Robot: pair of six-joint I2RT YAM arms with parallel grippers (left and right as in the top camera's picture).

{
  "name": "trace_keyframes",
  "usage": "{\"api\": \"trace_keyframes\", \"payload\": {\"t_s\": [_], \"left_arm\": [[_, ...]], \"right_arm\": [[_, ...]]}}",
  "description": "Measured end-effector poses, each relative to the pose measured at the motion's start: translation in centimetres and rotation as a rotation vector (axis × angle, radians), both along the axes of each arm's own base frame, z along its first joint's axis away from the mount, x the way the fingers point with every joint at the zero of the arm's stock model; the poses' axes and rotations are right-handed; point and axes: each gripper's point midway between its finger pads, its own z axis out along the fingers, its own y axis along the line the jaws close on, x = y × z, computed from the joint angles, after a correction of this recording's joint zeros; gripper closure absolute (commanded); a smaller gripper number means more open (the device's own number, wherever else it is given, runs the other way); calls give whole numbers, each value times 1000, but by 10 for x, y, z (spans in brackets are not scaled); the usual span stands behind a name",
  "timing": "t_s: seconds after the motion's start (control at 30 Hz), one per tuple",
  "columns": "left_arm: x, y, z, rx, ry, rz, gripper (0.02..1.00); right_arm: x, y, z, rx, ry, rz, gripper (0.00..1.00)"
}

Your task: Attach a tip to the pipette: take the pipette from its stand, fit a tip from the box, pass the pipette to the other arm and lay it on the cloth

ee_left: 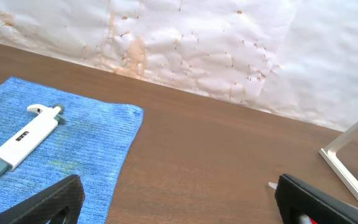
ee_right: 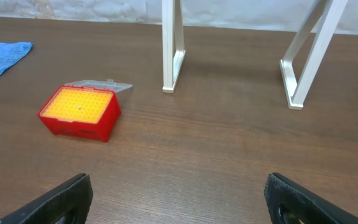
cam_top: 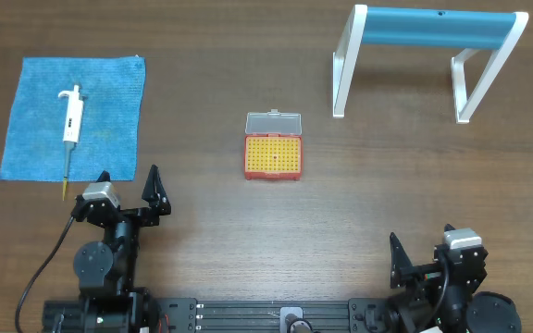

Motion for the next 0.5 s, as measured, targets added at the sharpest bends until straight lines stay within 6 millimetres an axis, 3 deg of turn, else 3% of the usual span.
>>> {"api": "trace_keyframes", "payload": {"t_s": [0.07,0.17,0.3,0.37,0.5], "left_arm": [[0,0,0,0,0,0,27],[0,0,0,0,0,0,29],[0,0,0,0,-1,0,27],[0,0,0,0,0,0,27],[0,0,0,0,-1,0,27]], "right_arm": [[2,-2,2,8,-9,-21,104],[15,-9,21,40,-104,-102,104],[52,-32,48,70,-316,-264,102],[71,-44,43,72,-383,-323,104],[98,-47,17,80,-454,-309,104]]}}
